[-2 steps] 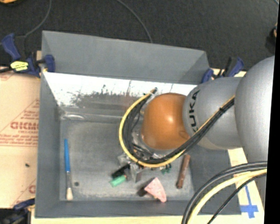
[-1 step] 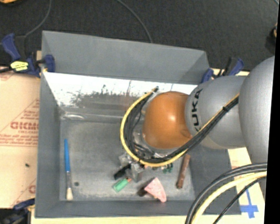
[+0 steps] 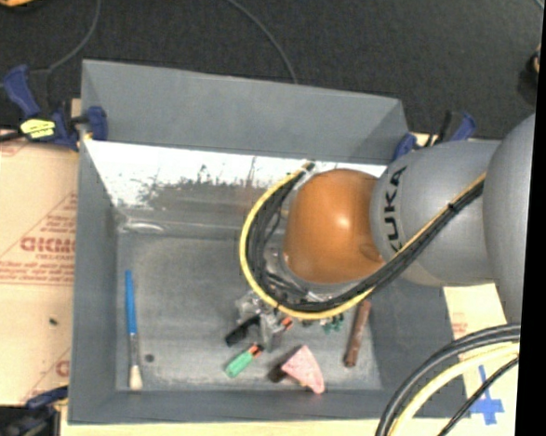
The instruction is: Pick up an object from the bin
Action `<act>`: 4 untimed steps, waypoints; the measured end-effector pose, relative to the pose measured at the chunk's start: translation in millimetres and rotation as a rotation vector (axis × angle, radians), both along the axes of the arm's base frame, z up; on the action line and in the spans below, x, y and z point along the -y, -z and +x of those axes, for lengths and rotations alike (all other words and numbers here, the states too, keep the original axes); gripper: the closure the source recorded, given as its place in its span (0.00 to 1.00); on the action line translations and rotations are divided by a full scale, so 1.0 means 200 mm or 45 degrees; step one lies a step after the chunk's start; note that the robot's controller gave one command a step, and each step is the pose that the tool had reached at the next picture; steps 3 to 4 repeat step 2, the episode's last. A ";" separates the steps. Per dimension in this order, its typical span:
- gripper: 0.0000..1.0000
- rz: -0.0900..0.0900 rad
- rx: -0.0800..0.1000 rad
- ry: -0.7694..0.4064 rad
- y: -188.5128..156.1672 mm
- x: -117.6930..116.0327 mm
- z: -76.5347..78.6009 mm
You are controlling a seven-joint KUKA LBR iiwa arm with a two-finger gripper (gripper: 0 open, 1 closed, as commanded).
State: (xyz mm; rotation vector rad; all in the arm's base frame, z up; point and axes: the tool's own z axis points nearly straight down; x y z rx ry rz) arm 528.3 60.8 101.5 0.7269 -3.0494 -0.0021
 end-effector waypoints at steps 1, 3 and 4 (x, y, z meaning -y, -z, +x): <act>1.00 0.001 0.006 0.000 -0.16 0.00 0.01; 1.00 0.001 0.013 0.001 -0.28 0.00 0.01; 1.00 0.001 0.013 0.001 -0.28 0.00 0.01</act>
Offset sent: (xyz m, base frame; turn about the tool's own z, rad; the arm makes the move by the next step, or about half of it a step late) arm -0.0001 0.0000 0.0182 0.0000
